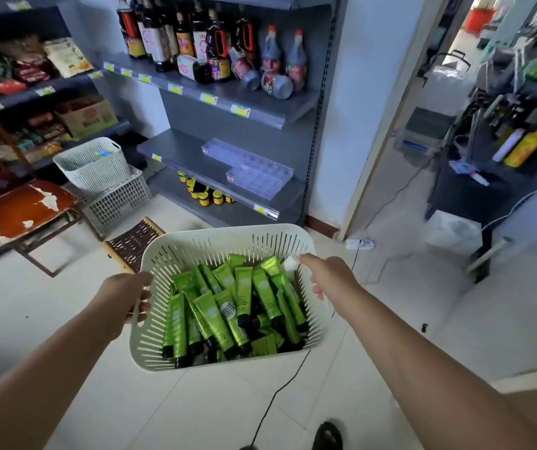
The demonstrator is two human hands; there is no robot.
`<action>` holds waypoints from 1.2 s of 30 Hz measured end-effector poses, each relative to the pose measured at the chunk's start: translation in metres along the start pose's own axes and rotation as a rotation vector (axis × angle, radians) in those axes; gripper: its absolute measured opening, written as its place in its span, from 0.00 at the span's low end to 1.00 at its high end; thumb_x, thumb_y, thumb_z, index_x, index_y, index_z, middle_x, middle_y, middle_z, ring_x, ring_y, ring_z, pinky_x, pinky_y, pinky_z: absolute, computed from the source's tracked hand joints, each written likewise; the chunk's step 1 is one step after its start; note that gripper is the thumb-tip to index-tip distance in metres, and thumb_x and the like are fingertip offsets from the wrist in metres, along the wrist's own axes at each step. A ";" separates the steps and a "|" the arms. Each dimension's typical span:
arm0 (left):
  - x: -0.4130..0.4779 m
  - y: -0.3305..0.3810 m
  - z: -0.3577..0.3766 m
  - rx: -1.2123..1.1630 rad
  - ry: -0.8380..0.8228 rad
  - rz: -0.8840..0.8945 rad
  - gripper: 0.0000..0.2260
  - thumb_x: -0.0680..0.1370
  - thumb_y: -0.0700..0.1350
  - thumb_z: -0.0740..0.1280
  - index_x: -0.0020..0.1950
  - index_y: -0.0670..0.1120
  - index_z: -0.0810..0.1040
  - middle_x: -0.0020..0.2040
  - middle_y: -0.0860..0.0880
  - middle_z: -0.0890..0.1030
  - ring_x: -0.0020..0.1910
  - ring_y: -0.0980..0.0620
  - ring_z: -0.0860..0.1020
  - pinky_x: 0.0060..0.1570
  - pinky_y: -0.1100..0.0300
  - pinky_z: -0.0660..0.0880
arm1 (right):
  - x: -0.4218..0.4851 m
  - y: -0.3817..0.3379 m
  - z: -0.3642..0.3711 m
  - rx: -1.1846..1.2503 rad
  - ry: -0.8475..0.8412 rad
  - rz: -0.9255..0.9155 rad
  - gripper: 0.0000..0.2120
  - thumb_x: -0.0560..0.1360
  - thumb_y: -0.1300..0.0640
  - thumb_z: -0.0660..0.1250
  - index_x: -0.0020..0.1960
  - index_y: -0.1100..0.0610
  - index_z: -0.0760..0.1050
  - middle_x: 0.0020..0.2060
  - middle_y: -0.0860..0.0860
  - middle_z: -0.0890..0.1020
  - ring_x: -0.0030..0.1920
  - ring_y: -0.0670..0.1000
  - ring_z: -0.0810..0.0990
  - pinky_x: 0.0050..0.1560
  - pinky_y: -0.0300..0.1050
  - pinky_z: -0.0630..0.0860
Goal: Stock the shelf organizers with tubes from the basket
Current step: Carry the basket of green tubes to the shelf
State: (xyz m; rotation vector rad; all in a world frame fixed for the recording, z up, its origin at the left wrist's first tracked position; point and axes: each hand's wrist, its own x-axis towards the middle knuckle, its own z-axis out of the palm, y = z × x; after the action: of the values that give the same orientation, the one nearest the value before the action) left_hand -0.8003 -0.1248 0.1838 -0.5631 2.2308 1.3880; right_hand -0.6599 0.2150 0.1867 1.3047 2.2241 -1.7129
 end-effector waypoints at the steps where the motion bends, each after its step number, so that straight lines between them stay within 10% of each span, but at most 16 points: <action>1: 0.003 0.002 0.006 -0.015 0.003 -0.011 0.07 0.78 0.42 0.68 0.49 0.38 0.80 0.38 0.40 0.78 0.31 0.44 0.75 0.32 0.55 0.76 | 0.010 -0.003 -0.005 0.000 -0.015 0.000 0.27 0.68 0.35 0.68 0.48 0.60 0.76 0.42 0.56 0.81 0.37 0.55 0.79 0.39 0.47 0.75; 9: 0.000 0.038 0.079 -0.139 0.032 -0.066 0.07 0.77 0.45 0.70 0.47 0.41 0.80 0.36 0.42 0.77 0.30 0.45 0.74 0.35 0.54 0.75 | 0.082 -0.039 -0.052 0.340 -0.148 0.017 0.16 0.74 0.42 0.69 0.40 0.52 0.70 0.33 0.48 0.68 0.31 0.48 0.64 0.33 0.42 0.60; 36: 0.039 0.133 0.107 -0.374 0.183 -0.077 0.11 0.79 0.46 0.67 0.49 0.38 0.80 0.33 0.42 0.77 0.30 0.44 0.76 0.38 0.50 0.79 | 0.234 -0.179 -0.042 0.224 -0.195 -0.173 0.21 0.71 0.39 0.70 0.54 0.54 0.75 0.44 0.49 0.75 0.39 0.50 0.72 0.40 0.45 0.69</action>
State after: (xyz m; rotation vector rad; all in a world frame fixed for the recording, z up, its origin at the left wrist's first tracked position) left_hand -0.8890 0.0226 0.2160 -0.9248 2.0653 1.7881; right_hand -0.9052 0.3792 0.2253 0.9510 2.1400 -2.1016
